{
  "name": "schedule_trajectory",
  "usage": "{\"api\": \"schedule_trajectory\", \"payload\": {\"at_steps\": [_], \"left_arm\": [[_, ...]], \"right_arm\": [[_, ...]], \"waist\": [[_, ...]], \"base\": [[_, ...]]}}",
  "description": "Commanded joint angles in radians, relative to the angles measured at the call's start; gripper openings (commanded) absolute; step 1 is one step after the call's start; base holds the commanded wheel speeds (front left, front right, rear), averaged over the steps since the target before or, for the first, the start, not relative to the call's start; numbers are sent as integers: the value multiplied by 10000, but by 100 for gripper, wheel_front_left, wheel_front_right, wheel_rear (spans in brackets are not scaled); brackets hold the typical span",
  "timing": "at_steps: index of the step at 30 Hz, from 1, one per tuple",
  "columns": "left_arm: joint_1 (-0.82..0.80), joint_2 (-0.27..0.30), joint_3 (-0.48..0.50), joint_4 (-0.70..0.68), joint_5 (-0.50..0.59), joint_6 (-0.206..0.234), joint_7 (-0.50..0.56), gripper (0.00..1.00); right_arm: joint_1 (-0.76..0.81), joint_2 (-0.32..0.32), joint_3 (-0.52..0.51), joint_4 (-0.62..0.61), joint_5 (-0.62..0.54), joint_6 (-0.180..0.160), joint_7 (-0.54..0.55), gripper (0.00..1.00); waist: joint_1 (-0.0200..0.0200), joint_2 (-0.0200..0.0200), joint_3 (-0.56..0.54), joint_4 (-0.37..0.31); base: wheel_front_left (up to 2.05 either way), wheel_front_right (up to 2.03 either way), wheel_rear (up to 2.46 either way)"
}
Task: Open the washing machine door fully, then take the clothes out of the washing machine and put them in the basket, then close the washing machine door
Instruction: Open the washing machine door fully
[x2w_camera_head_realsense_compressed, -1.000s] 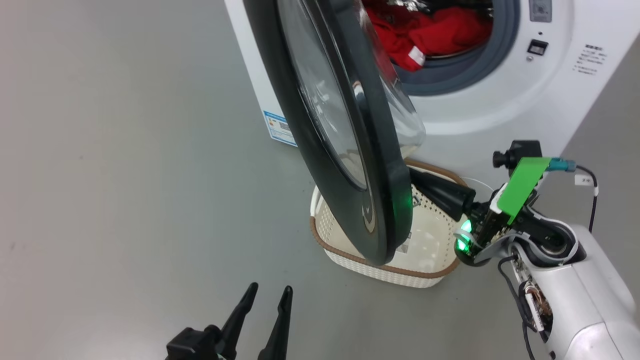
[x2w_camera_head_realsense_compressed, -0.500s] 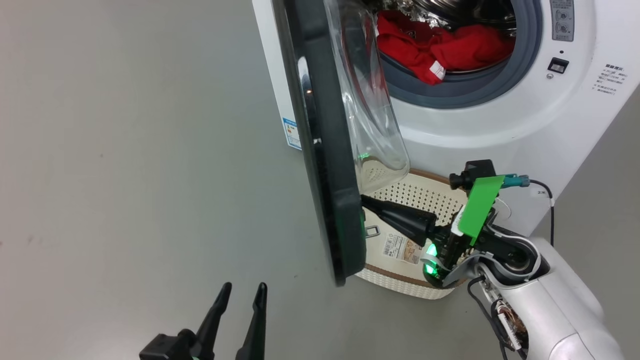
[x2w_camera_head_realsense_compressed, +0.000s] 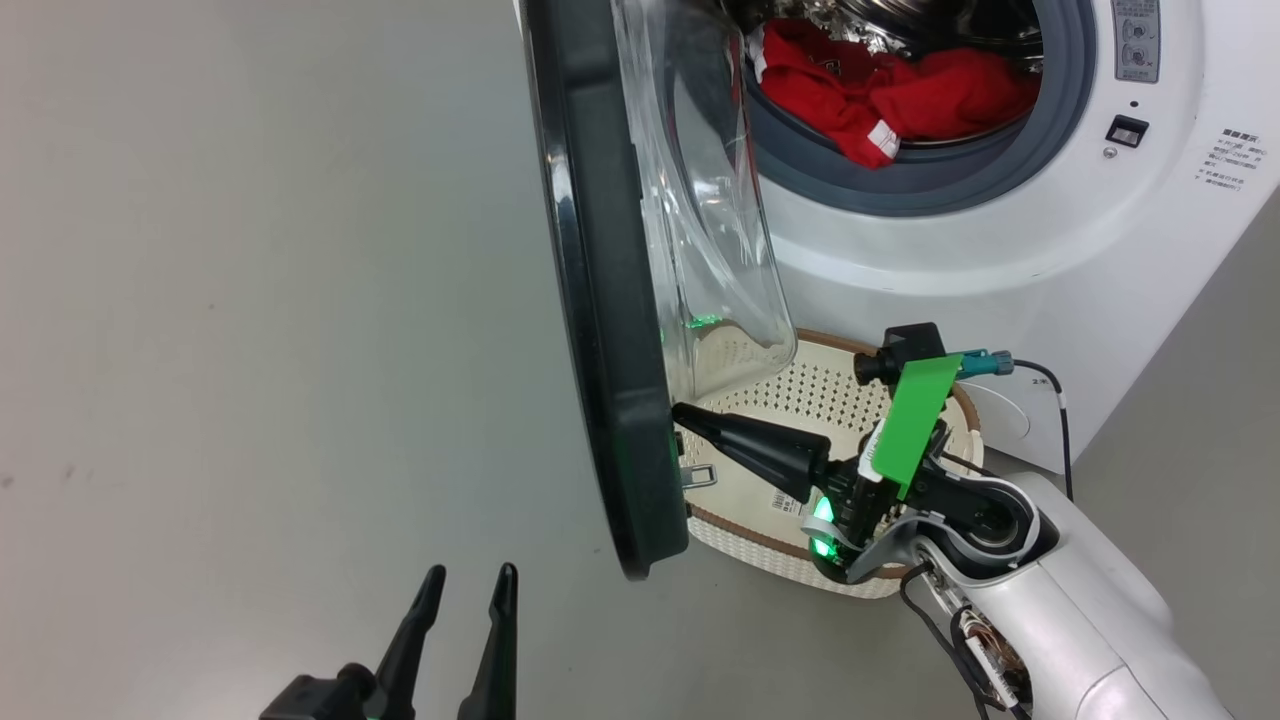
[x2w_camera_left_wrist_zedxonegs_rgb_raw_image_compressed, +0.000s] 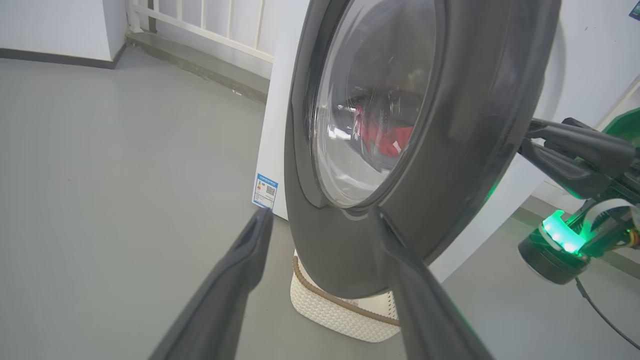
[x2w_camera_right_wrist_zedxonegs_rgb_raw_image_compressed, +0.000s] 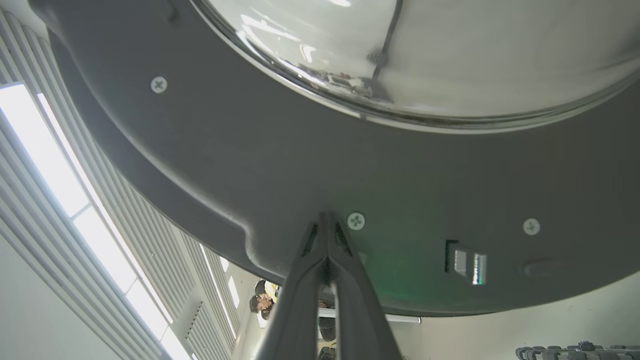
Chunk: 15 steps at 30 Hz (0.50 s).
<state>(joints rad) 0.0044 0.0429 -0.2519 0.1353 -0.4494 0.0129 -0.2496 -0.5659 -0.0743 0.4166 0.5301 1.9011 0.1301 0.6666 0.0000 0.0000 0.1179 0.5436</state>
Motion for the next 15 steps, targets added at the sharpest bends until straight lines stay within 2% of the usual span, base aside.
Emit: {"api": "schedule_trajectory", "payload": {"at_steps": [1,14,15], "left_arm": [[-48,73,376,-294,32,89,-122,100],[-59,73,436,-274,54,66,-122,100],[-66,73,436,-255,65,53,-122,100]], "right_arm": [[-389,240,224,-351,157,6,-75,0],[-371,240,84,-321,-11,6,-251,0],[-336,240,39,-325,-42,6,-271,3]], "waist": [[0,0,7,3],[0,0,12,-20],[0,0,1,-26]], "base": [[0,0,0],[0,0,0],[0,0,0]]}}
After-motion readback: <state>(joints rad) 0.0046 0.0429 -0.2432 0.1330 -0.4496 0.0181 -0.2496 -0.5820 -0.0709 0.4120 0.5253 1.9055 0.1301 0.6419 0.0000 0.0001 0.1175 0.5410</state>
